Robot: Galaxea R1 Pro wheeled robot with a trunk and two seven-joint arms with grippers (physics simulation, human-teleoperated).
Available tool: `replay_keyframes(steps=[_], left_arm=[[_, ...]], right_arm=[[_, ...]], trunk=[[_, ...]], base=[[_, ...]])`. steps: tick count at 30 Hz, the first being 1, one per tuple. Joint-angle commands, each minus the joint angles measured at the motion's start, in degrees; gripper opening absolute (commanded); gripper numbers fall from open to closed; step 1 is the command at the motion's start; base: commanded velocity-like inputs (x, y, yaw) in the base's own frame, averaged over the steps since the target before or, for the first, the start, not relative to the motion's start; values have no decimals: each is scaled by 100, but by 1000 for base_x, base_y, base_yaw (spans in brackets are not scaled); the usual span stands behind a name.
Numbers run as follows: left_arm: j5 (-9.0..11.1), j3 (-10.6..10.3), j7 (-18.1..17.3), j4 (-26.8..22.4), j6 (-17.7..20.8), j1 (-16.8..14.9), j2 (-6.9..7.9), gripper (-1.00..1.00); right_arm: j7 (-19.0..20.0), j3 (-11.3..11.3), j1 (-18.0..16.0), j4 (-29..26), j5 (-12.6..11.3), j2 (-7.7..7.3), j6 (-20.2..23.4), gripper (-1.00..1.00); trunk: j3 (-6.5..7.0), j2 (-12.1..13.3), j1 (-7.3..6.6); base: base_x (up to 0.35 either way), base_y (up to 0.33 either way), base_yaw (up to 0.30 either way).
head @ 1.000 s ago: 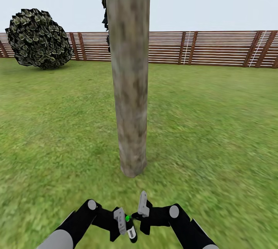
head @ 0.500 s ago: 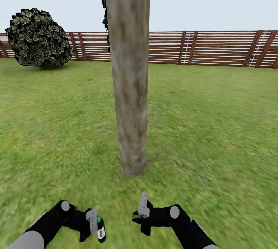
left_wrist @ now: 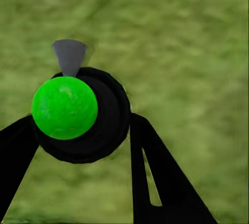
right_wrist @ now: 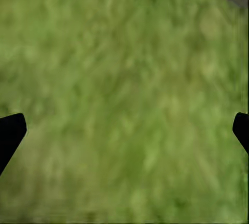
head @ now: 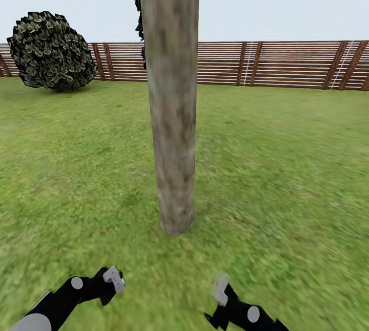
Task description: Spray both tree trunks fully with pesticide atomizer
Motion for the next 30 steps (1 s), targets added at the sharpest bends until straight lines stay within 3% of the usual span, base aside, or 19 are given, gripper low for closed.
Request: replay_keyframes(steps=[1,4,6,7,8,9,12,14,18,26,30], left_arm=[[102,30,359,162,-54,-4,-60,-100],[655,101,1286,541,-104,-4,-224,-100],[1155,126,1774,655,-127,-4,-313,-100],[1609,135,2087,693,-129,-4,-349,-100],[1771,135,2178,701,-128,-4,-361,-100],[2378,135,2445,718,-115,-4,-395,-100],[2975,140,2603,719,-83,-4,-413,-100],[3164,137,2638,687,-46,-4,-428,-100],[3235,109,2653,639,276,-16,-547,-100],[3236,85,2612,273,777,-101,-674,-100],[3200,68,2582,51,1452,-168,-869,-100]], right_arm=[[-525,-73,-4,297,47,-5,-43,100],[-1880,-164,3,957,19,-8,-301,100],[-2552,-218,9,1263,-111,-8,-651,100],[-2945,-319,16,1447,-361,-8,-907,100],[-3150,-407,18,1545,-597,-11,-1048,100],[-3360,-516,22,1635,-999,-20,-1217,100],[-3531,-608,27,1685,-1735,-241,-1416,100],[-3568,-632,29,1686,-2166,-488,-1470,100],[-3571,-638,31,1693,-2477,-612,-1506,100],[-3543,-617,31,1726,-2537,-625,-1508,100],[-3542,-619,31,1728,-2545,-616,-1507,100]], trunk=[[-4,-2,-1],[-4,-2,-1],[-4,-2,-1],[-4,-2,-1],[-4,-2,-1],[-4,-2,-1],[-4,-2,-1],[-4,-2,-1],[-4,-2,-1],[-4,-2,-1],[-4,-2,-1]], base=[[0,0,0],[0,0,0],[0,0,0],[0,0,0],[0,0,0],[0,0,0],[0,0,0],[0,0,0],[0,0,0],[0,0,0],[0,0,0]])
